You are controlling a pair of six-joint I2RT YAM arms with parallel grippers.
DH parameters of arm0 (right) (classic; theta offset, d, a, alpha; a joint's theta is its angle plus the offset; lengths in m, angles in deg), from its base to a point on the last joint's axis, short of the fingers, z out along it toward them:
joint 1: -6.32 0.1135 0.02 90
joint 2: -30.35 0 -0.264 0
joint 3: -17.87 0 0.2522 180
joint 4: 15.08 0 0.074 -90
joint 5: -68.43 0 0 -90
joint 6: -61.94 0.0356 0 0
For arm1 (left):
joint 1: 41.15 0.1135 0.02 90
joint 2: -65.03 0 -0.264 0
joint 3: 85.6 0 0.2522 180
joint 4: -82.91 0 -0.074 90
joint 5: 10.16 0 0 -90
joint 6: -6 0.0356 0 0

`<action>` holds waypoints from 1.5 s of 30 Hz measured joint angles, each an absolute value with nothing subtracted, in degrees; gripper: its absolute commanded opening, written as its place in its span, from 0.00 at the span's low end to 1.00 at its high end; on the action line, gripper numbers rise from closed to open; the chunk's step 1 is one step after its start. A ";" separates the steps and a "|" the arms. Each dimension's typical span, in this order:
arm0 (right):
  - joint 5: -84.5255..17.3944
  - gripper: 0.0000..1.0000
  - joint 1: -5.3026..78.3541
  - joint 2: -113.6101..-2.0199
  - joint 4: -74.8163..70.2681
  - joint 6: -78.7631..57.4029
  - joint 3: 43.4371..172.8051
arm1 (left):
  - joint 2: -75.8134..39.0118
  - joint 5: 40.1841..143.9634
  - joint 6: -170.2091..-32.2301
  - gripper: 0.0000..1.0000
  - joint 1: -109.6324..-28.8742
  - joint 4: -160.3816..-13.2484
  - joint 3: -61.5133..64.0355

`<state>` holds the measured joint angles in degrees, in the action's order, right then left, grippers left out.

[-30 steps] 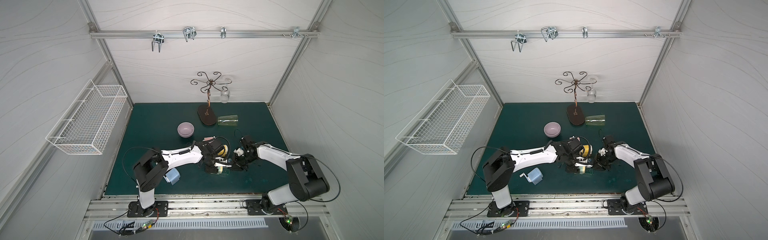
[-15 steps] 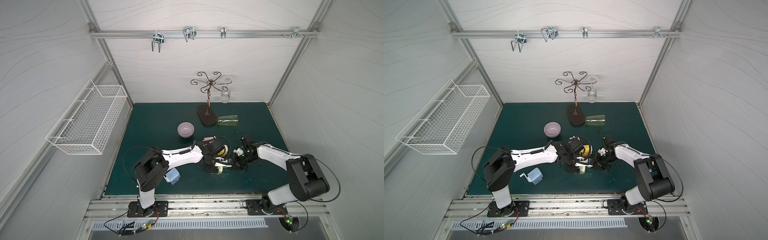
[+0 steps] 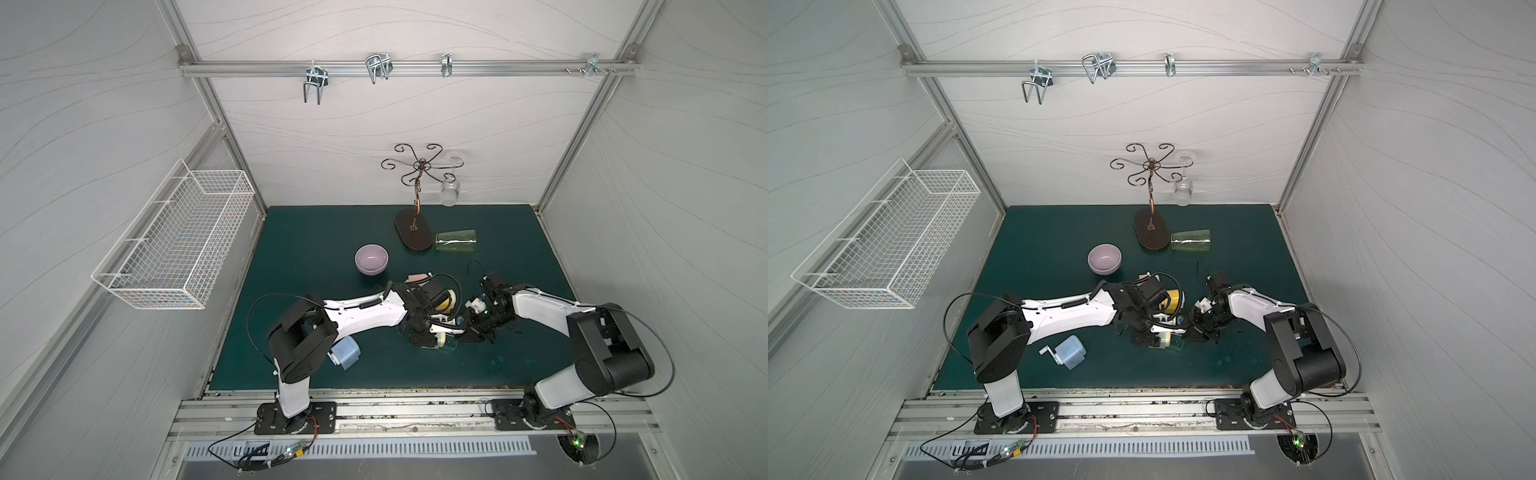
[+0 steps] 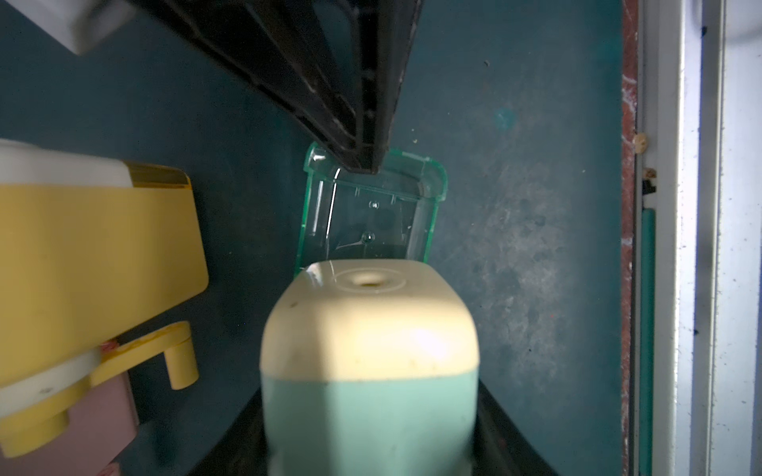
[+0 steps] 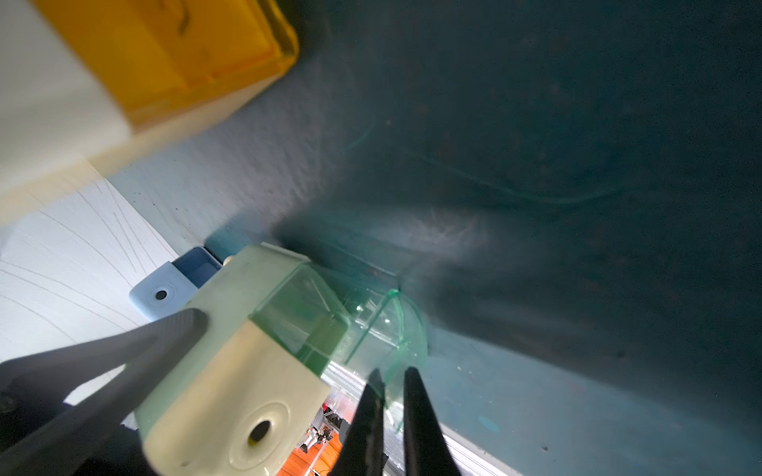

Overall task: Put the tray back into the pencil sharpener
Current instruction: Close the container of the pencil sharpener.

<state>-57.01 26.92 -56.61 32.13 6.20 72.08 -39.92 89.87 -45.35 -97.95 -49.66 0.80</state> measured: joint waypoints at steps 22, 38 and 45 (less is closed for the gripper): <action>-49.84 0.20 30.86 -59.01 42.64 -3.12 79.70 | -38.34 88.58 -35.58 0.37 -98.21 -55.10 -2.20; -52.57 0.32 24.30 -50.95 44.50 -4.21 82.37 | -37.14 88.60 -30.85 0.37 -98.71 -58.49 -4.67; -50.12 0.35 24.24 -52.91 45.07 -4.38 82.72 | -37.19 88.42 -31.64 0.37 -98.71 -58.58 -4.69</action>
<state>-50.12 24.24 -52.91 45.07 -4.38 82.72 -37.19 88.42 -31.64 -98.71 -58.58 -4.69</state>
